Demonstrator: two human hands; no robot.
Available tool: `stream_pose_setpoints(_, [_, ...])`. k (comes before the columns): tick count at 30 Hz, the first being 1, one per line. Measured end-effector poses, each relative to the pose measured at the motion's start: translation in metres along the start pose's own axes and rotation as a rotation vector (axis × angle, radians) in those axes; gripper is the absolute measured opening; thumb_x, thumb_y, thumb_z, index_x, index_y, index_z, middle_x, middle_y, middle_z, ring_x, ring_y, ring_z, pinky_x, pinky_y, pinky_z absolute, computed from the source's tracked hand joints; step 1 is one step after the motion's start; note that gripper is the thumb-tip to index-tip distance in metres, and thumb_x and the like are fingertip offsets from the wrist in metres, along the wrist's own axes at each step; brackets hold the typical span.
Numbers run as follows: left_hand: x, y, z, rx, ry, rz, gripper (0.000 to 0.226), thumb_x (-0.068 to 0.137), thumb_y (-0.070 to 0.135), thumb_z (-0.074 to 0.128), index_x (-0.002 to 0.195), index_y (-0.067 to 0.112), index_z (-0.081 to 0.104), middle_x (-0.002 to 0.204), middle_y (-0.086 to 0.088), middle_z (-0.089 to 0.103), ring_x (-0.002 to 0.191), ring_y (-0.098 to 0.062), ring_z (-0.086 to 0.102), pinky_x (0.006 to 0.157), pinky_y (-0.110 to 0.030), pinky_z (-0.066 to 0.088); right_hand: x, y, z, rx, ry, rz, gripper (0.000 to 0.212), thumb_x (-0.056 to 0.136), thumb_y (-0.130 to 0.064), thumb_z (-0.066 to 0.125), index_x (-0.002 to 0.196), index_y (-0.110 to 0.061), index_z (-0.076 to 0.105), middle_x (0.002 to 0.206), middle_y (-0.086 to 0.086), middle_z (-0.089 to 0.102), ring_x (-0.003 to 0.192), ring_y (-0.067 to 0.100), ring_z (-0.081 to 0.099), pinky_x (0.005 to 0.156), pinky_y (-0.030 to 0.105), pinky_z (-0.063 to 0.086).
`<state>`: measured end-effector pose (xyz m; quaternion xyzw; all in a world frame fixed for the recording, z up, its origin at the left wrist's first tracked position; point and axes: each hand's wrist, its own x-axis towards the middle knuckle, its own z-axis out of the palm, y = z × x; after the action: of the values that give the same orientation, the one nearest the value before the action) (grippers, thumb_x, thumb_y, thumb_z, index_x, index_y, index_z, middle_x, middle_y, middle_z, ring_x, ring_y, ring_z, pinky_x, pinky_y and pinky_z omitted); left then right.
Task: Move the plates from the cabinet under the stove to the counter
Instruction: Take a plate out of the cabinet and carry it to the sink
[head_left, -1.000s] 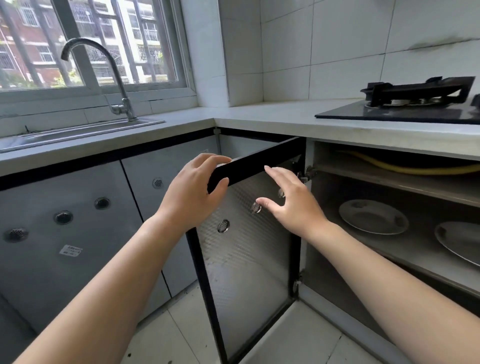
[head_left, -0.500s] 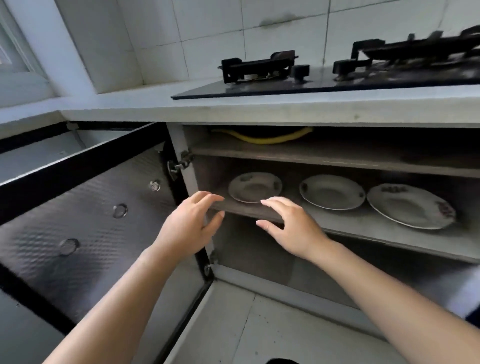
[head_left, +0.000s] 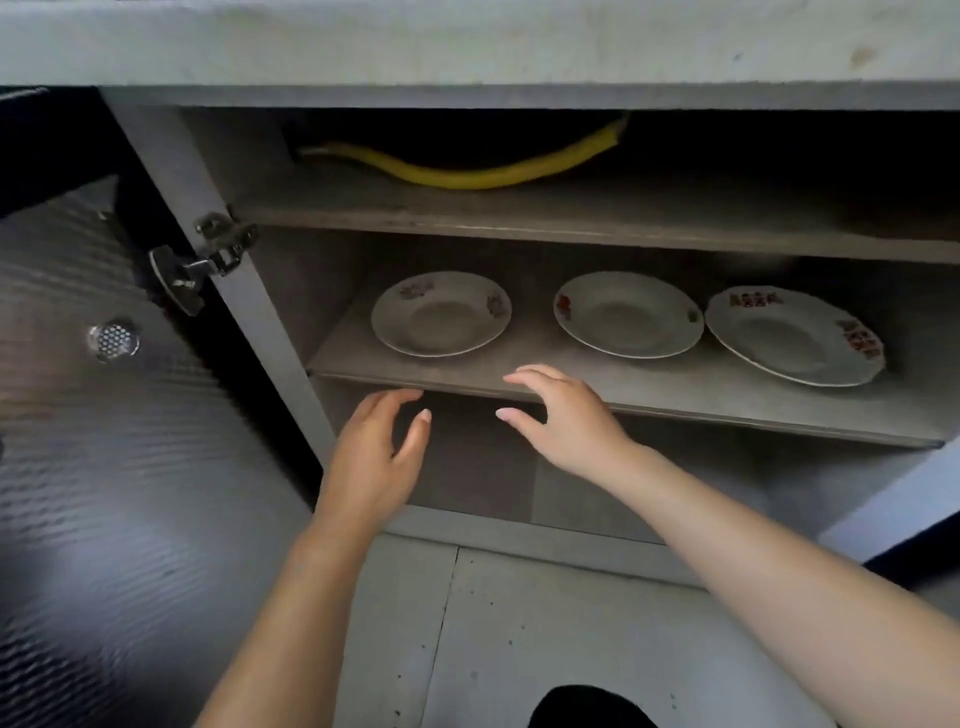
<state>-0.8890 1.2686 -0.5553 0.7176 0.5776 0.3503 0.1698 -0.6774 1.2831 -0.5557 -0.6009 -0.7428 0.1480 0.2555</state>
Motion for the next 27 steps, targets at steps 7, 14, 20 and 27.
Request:
stream_pose_setpoints(7, [0.031,-0.037,0.036,-0.042,-0.080,0.023,0.033,0.093,0.024,0.051,0.123,0.012,0.056,0.126,-0.006,0.054,0.115,-0.019,0.051,0.096,-0.030,0.041,0.034,0.012,0.027,-0.034,0.089,0.006,0.038,0.086,-0.037,0.060,0.121,-0.023,0.057,0.128,-0.007,0.054,0.114,0.014,0.051,0.094,0.024,0.037])
stream_pose_setpoints(14, [0.044,-0.058,0.048,0.068,-0.115,0.076,0.036,0.092,0.025,0.051,0.124,0.008,0.054,0.127,-0.011,0.053,0.115,-0.028,0.050,0.096,-0.040,0.042,0.063,0.029,0.049,-0.061,0.226,-0.001,0.035,0.085,-0.024,0.064,0.118,-0.013,0.060,0.127,0.005,0.055,0.115,0.023,0.051,0.093,0.024,0.034])
stream_pose_setpoints(20, [0.049,-0.063,0.051,0.065,-0.081,0.089,0.037,0.092,0.029,0.049,0.125,0.011,0.053,0.127,-0.007,0.053,0.114,-0.024,0.051,0.094,-0.039,0.044,0.108,0.019,0.062,-0.118,0.155,-0.123,0.038,0.083,-0.024,0.066,0.116,-0.004,0.062,0.123,0.012,0.058,0.115,0.028,0.053,0.098,0.030,0.036])
stream_pose_setpoints(27, [0.056,-0.063,0.050,0.017,-0.026,0.051,0.036,0.092,0.029,0.050,0.125,0.015,0.053,0.128,-0.003,0.052,0.115,-0.021,0.050,0.094,-0.034,0.042,0.120,0.021,0.076,-0.121,0.178,-0.179,0.019,0.083,-0.020,0.066,0.097,-0.008,0.070,0.101,0.009,0.068,0.099,0.031,0.059,0.083,0.041,0.048])
